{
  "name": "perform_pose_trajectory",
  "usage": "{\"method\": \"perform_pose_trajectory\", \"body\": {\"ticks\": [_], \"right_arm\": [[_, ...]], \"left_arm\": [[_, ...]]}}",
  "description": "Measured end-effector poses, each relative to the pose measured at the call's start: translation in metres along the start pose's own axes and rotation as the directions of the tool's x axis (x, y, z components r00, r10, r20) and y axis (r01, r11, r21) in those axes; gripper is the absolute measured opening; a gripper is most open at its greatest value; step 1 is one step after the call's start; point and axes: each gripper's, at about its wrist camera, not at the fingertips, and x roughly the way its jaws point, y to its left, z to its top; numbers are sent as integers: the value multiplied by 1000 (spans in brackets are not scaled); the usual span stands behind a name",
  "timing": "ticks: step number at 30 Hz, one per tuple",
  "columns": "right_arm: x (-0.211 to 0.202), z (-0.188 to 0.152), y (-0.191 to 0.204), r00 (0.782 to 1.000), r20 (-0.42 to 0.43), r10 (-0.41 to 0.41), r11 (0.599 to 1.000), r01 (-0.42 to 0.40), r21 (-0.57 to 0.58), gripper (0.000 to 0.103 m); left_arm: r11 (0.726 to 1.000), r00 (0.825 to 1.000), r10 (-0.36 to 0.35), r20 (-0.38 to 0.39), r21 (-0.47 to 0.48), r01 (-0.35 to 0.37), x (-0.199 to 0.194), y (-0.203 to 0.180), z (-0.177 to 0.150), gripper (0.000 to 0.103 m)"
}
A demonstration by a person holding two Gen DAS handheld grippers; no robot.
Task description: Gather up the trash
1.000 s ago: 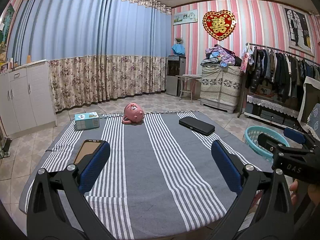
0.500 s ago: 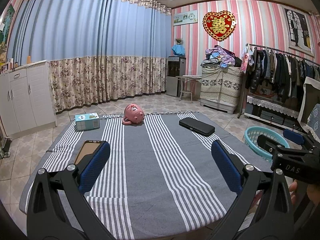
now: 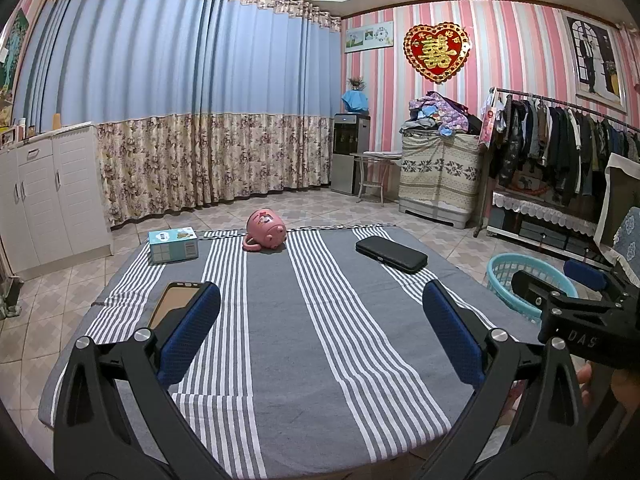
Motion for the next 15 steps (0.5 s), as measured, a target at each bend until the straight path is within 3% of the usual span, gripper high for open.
{"method": "perform_pose_trajectory", "body": {"ticks": [15], "right_arm": [[0,0,0,1000,1,0,1000,0,1,98]], "left_arm": [[1000,1000,0,1,2,0,-1,0,-3,98]]}}
